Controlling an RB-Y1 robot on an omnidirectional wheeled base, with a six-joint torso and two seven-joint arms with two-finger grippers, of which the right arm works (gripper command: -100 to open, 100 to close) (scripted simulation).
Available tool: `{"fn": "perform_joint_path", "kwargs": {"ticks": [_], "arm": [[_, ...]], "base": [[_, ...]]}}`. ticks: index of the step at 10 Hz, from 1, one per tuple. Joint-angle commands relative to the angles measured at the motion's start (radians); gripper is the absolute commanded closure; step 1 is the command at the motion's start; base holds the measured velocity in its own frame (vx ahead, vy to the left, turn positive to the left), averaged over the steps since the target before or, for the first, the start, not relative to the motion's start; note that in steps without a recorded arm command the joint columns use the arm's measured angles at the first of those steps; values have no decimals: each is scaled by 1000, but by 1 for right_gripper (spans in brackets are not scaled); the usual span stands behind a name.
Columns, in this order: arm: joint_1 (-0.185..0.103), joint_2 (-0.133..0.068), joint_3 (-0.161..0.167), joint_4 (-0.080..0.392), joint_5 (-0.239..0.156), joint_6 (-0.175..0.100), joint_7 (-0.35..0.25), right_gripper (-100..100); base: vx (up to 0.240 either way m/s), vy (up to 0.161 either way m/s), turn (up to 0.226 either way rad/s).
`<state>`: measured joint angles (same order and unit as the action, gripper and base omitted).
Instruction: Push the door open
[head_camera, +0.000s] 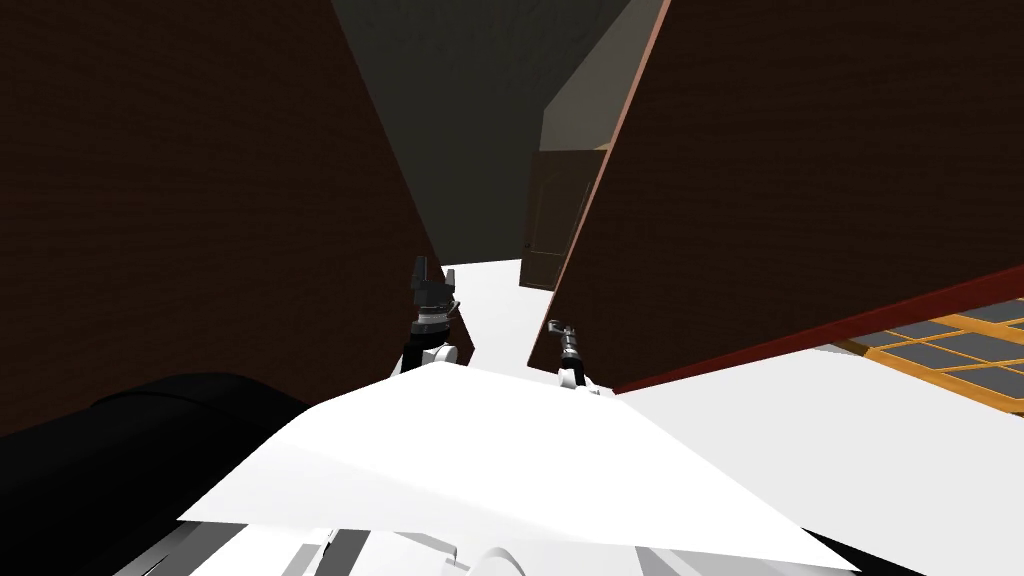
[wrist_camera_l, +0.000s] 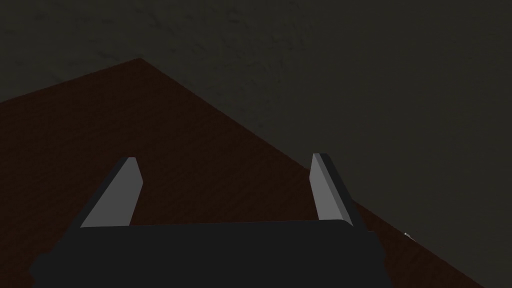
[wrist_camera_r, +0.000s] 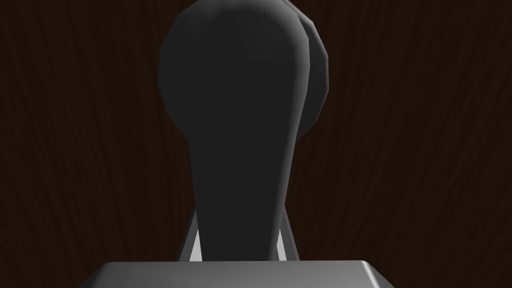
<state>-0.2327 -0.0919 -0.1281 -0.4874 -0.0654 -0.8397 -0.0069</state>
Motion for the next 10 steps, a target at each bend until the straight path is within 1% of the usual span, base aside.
{"fn": "perform_joint_path", "kwargs": {"ticks": [1, 4, 5, 8, 10], "arm": [[-7, -6, -5, -5, -3, -3, 7, 100], [-9, -6, -14, -7, -8, -4, 26, 100], [-9, -6, -14, -7, -8, -4, 26, 100], [-10, -1, -24, -9, -15, -5, 50, 100], [-10, -1, -24, -9, -15, -5, 50, 100]], "base": [[208, 14, -101], [226, 13, -114], [164, 21, -59], [166, 15, -154], [99, 18, -33]]}}
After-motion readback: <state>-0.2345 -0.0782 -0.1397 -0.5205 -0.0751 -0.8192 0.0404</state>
